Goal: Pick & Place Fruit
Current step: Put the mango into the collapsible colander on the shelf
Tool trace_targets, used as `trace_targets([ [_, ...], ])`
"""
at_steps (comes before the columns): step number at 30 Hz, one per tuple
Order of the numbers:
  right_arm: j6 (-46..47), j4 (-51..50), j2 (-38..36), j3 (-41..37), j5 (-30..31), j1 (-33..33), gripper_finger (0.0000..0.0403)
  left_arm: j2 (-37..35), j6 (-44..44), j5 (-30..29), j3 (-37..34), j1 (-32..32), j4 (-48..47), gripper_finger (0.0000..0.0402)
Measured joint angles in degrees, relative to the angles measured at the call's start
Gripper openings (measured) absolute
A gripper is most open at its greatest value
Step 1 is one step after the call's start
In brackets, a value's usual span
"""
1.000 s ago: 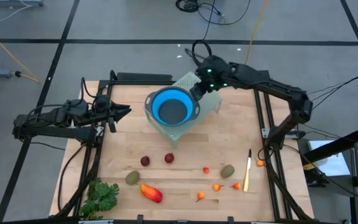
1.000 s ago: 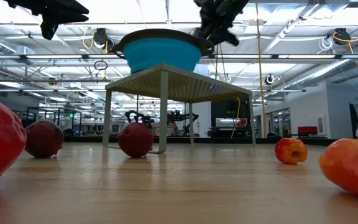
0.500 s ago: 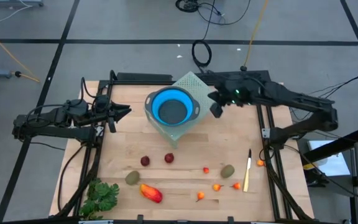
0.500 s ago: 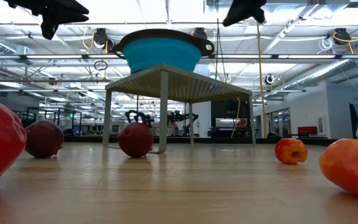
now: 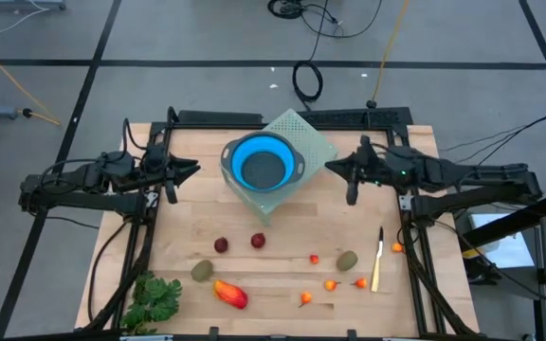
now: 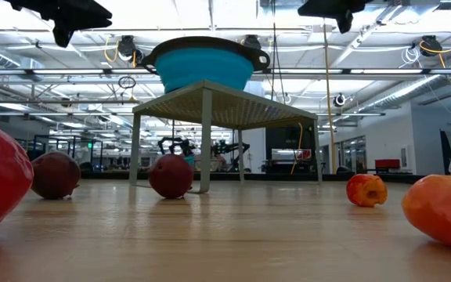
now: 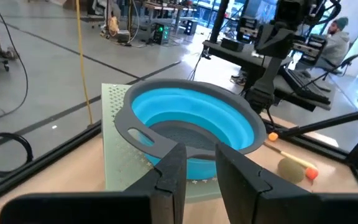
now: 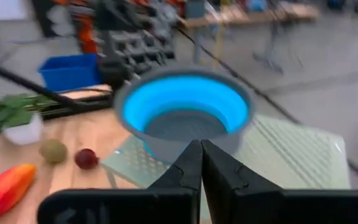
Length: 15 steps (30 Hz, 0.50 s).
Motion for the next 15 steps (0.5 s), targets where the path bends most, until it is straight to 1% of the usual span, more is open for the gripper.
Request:
trace_targets([
  [3,-8.6,6.6,-2.8,-4.2,-4.7,0.5,0.0001,0.0,0.8,0.0,0.0,0.0,0.0,0.0088],
  [5,-13.1,9.2,-4.4,-6.4,-6.9,0.8,0.0001,0.0,0.8,0.0,0.0,0.0,0.0,0.0088],
  [7,-15.9,10.6,-5.6,-8.2,-7.2,0.9,0.0001,0.0,0.6,0.1,0.0,0.0,0.0,0.0088],
  [12,-16.4,11.0,-7.2,-11.7,-6.8,0.9,0.0001,0.5,0.9,2.4,0.0,0.0,0.1,0.0088],
  [15,-15.2,11.9,-7.4,-14.1,-4.6,0.9,0.0001,1.8,0.9,4.3,0.0,0.0,0.2,0.0088],
])
